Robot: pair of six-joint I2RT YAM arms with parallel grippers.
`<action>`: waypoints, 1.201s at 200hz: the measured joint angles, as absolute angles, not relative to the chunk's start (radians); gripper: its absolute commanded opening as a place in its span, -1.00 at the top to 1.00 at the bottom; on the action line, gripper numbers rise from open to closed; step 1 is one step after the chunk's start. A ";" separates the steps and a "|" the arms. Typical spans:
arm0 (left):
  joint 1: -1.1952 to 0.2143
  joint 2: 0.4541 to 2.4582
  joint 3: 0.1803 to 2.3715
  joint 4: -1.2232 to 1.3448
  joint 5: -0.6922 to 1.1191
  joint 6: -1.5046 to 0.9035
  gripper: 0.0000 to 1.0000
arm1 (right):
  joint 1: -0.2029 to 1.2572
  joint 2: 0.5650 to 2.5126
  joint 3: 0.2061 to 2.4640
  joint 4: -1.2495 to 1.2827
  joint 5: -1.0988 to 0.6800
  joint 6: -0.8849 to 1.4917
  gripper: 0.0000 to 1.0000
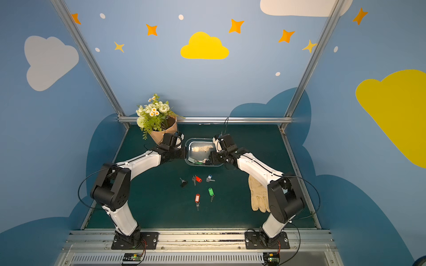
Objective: Take the keys out of the storage box
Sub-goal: Pick up the key from the storage box.
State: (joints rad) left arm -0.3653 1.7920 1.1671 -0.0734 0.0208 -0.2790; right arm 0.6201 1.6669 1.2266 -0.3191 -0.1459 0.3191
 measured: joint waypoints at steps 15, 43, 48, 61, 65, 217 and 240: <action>-0.369 1.791 1.149 -0.048 -0.007 -0.268 0.95 | 0.641 1.715 1.245 -0.318 -0.140 0.331 0.01; -0.372 1.791 1.118 0.007 -0.049 -0.255 0.95 | 0.643 1.841 1.299 -0.317 -0.115 0.340 0.00; -0.373 1.790 1.113 0.014 -0.053 -0.255 0.95 | 0.642 1.858 1.306 -0.319 -0.111 0.342 -0.01; -0.374 1.788 1.097 0.037 -0.063 -0.253 0.95 | 0.636 1.897 1.318 -0.320 -0.093 0.345 -0.05; -0.374 1.787 1.091 0.044 -0.065 -0.253 0.95 | 0.636 1.907 1.322 -0.321 -0.089 0.347 -0.05; -0.406 1.752 1.037 0.133 -0.113 -0.245 0.95 | 0.656 2.148 1.563 -0.384 0.043 0.359 -0.23; -0.406 1.752 1.036 0.138 -0.116 -0.250 0.95 | 0.663 2.178 1.602 -0.385 0.024 0.359 -0.18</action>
State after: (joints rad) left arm -0.4061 1.7519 1.0355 0.1383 -0.1158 -0.2501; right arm 0.6632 2.1777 1.6020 -0.3855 0.0242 0.3592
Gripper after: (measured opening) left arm 0.100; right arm 0.604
